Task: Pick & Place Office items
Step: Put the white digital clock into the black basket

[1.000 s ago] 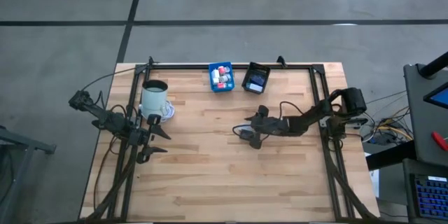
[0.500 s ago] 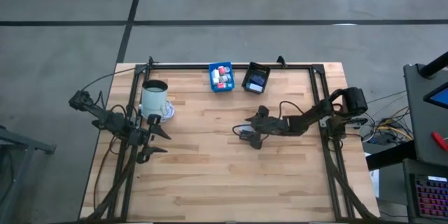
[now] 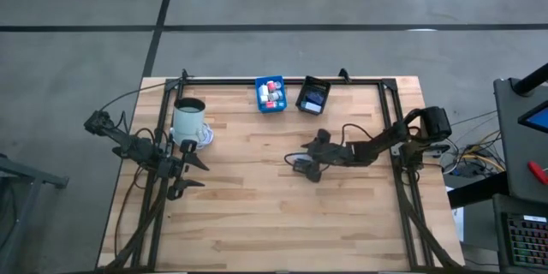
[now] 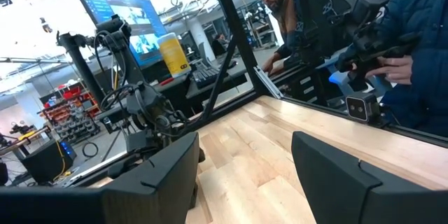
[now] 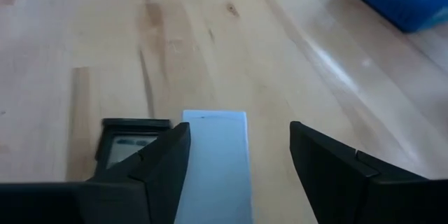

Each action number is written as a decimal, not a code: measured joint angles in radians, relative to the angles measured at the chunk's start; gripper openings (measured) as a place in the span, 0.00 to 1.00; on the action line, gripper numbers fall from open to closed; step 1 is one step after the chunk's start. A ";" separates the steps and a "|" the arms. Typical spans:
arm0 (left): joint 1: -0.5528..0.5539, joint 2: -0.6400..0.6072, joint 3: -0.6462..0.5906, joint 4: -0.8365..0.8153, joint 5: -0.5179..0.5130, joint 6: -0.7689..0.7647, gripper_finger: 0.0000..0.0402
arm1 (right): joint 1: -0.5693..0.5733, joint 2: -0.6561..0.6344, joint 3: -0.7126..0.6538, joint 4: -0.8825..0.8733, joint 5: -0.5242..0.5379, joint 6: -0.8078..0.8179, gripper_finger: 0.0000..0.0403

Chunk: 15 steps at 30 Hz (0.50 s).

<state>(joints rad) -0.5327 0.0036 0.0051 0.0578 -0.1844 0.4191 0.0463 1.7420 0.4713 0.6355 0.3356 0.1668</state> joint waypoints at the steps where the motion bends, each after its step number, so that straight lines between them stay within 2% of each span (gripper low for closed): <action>1: 0.000 0.000 0.000 0.000 0.000 0.000 0.58 | -0.002 0.000 0.000 -0.002 0.014 0.000 0.59; 15: 0.000 0.000 0.000 0.000 0.000 0.000 0.58 | -0.034 0.001 -0.002 -0.062 0.246 0.114 0.58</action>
<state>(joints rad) -0.5327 0.0036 0.0053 0.0578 -0.1844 0.4191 0.0120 1.7431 0.4698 0.5732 0.5819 0.2808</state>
